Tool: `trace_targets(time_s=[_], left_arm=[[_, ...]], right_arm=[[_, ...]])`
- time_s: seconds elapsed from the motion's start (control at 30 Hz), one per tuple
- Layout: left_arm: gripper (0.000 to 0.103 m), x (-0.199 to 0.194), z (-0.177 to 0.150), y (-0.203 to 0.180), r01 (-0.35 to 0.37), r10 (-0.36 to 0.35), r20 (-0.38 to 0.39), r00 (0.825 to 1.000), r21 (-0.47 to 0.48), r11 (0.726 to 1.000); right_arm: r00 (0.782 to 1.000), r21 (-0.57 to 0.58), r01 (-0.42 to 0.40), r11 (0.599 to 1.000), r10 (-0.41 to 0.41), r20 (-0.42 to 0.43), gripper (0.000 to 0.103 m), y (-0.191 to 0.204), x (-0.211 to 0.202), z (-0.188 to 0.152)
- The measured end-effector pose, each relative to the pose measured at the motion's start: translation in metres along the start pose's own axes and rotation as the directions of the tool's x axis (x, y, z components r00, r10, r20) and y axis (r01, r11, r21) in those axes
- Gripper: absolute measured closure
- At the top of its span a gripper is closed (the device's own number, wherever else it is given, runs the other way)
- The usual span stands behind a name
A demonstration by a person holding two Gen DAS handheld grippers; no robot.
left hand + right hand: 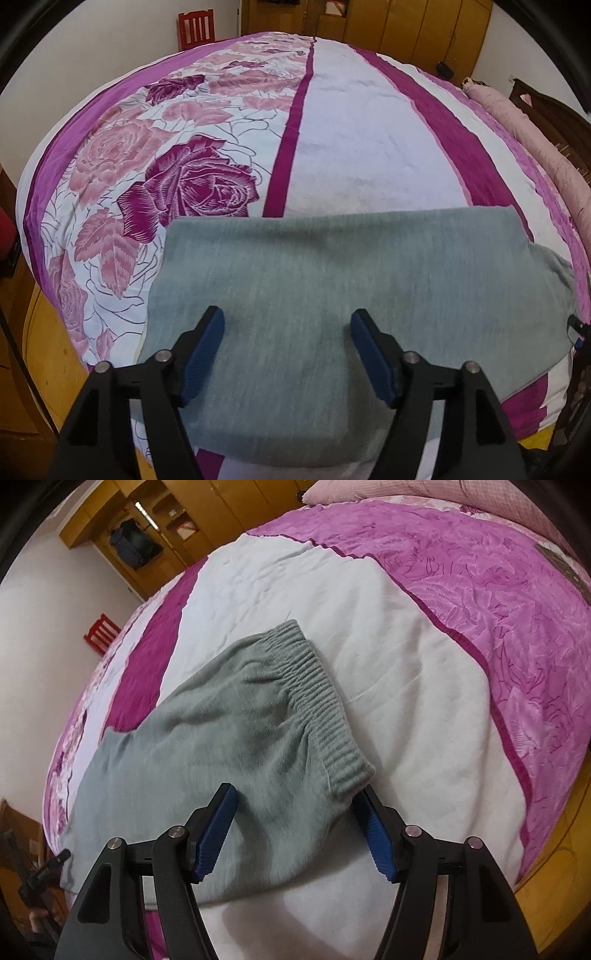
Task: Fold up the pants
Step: 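Move the right gripper to the ribbed waistband and grasp it, then lift the grey waistband up with the right gripper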
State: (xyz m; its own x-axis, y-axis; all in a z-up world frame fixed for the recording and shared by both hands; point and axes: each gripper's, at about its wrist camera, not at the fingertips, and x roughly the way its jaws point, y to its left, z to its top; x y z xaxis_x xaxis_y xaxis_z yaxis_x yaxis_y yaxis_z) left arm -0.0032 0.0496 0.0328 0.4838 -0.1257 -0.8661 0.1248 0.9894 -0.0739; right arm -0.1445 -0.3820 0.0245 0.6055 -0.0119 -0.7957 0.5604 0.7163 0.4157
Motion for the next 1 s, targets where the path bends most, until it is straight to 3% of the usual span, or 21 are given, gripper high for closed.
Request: trace_targets(time_s=[0.2, 0.27, 0.3, 0.43, 0.5, 0.77, 1.0], left_arm=[[0.022, 0.002, 0.000, -0.004, -0.015, 0.015, 0.000, 1.000, 0.023, 1.000], [0.022, 0.003, -0.001, -0.005, -0.019, 0.019, 0.001, 1.000, 0.026, 0.999], [0.022, 0.003, -0.001, -0.006, -0.020, 0.020, 0.001, 1.000, 0.029, 0.999], [0.019, 0.003, -0.001, -0.006, -0.024, 0.024, -0.002, 1.000, 0.037, 0.999], [0.014, 0.003, -0.001, -0.007, -0.022, 0.022, -0.002, 1.000, 0.038, 0.999], [0.013, 0.002, -0.002, -0.006, -0.023, 0.023, -0.004, 1.000, 0.042, 0.999], [0.013, -0.001, -0.002, 0.001, -0.015, 0.015, -0.012, 1.000, 0.011, 1.000]], right_arm=[[0.998, 0.037, -0.047, 0.998, 0.045, 0.035, 0.036, -0.009, 0.005, 0.000], [0.998, 0.041, -0.044, 0.998, 0.043, 0.042, 0.045, -0.010, 0.005, 0.000], [0.999, 0.042, -0.024, 0.999, 0.022, 0.045, 0.057, -0.012, 0.004, 0.000], [0.996, 0.087, -0.073, 0.994, 0.068, 0.054, 0.073, -0.023, -0.005, 0.000], [0.995, 0.086, -0.081, 0.993, 0.076, 0.057, 0.075, -0.023, -0.009, 0.000], [0.992, 0.064, -0.102, 0.993, 0.096, 0.084, 0.085, -0.015, -0.016, 0.001], [0.985, -0.067, -0.093, 0.993, 0.102, 0.141, 0.087, 0.020, -0.040, 0.009]])
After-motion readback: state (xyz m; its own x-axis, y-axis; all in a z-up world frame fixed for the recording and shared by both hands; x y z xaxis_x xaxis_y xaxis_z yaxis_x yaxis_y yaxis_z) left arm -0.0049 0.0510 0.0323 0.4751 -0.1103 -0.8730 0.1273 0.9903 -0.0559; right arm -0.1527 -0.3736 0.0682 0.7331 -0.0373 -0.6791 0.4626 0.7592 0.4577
